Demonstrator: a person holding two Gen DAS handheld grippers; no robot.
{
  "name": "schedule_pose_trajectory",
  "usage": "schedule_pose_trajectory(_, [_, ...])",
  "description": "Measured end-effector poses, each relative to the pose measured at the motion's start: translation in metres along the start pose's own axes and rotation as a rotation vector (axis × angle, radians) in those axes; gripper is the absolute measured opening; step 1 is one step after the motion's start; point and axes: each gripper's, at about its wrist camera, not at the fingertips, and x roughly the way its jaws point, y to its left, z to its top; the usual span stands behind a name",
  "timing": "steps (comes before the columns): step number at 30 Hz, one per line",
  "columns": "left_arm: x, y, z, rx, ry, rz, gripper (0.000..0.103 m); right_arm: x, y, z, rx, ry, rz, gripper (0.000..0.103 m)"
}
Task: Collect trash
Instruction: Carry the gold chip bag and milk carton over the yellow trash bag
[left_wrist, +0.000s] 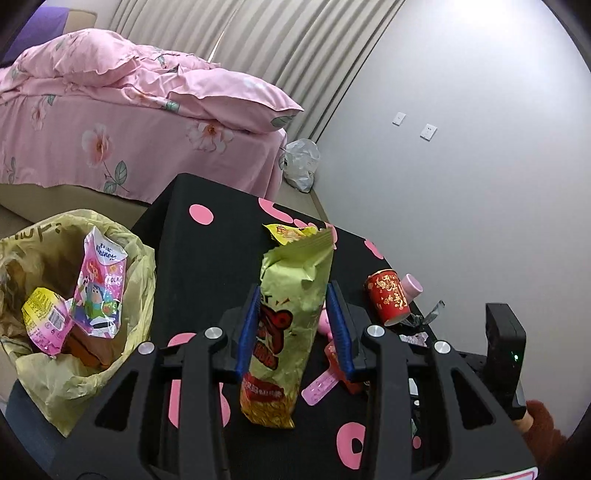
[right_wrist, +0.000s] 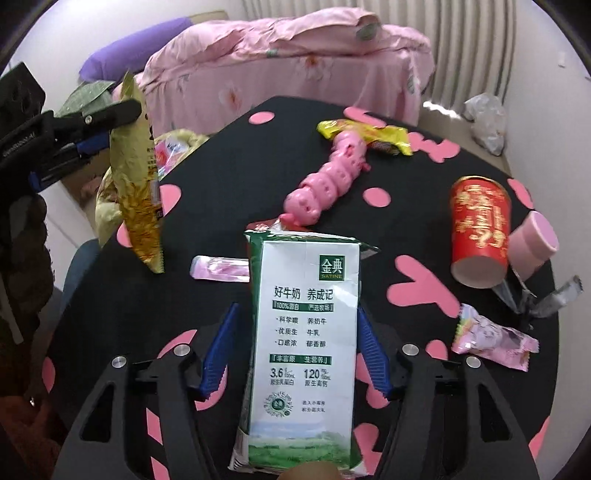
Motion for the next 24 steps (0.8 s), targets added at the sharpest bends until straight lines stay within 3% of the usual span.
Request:
schedule_pose_trajectory(9, [-0.004,-0.002,-0.001,0.059,0.018,0.032,0.033,0.012,-0.007,0.034,0.025,0.054,0.058,0.057])
schedule_pose_trajectory(13, [-0.012,-0.001,0.003,0.07,0.0,0.052,0.03,-0.024,0.008,0.05,-0.055,-0.075,0.036,0.056])
schedule_pose_trajectory(19, [-0.025,-0.003,0.013,0.091,-0.03,0.077,0.022,-0.073,0.017,0.067,-0.071,-0.29,0.034,0.056])
schedule_pose_trajectory(24, [-0.036,-0.002,0.021,0.109,-0.051,0.084,0.011,-0.086,0.025,0.078,-0.062,-0.375,0.036,0.056])
